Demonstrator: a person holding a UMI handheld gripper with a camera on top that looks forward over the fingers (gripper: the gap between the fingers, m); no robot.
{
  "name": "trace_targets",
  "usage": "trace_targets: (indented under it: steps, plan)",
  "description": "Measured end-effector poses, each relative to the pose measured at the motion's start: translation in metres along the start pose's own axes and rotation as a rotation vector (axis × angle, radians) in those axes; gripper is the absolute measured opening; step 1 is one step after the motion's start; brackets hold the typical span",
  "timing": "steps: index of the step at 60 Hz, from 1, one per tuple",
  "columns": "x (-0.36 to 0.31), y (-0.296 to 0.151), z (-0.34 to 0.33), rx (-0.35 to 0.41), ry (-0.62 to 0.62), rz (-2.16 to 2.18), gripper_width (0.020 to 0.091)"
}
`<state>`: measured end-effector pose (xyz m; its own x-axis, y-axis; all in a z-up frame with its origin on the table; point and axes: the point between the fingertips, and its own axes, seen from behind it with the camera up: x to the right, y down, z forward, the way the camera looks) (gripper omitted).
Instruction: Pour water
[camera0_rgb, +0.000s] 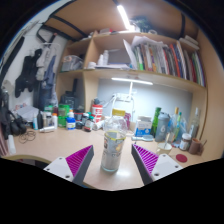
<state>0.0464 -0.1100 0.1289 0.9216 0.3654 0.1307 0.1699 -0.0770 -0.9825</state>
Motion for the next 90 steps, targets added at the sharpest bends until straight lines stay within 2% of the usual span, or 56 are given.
trace_targets:
  steps: [15,28,31,34,41,46,50,53,54,59,65,75,82,90]
  plan:
    - [0.006,0.036,0.082,-0.048,0.133,0.173,0.0851]
    - [0.003,0.038,0.131,-0.038,0.154,0.163,0.0832]
    - [0.005,0.039,0.138,-0.041,0.164,0.171,0.0778]
    - [0.013,0.04,0.142,-0.04,0.192,0.175,0.0589]
    - [0.017,0.04,0.147,-0.03,0.217,0.187,0.0545]
    - [0.017,0.04,0.149,-0.013,0.217,0.182,0.0474]
    - [0.017,0.04,0.149,-0.01,0.213,0.167,0.0459]
    - [0.014,0.039,0.149,-0.015,0.201,0.147,0.0464]
    - [0.013,0.038,0.149,-0.017,0.195,0.139,0.0432]
    - [0.008,0.036,0.15,-0.02,0.167,0.116,0.0431]
    - [-0.006,0.031,0.155,-0.026,0.081,0.182,0.0431]
    - [0.03,-0.027,0.167,0.092,0.021,0.459,0.0431]
    - [0.064,-0.064,0.177,0.158,-0.083,0.83,0.0428]
    - [0.113,-0.069,0.191,0.182,-0.218,1.327,0.0429]
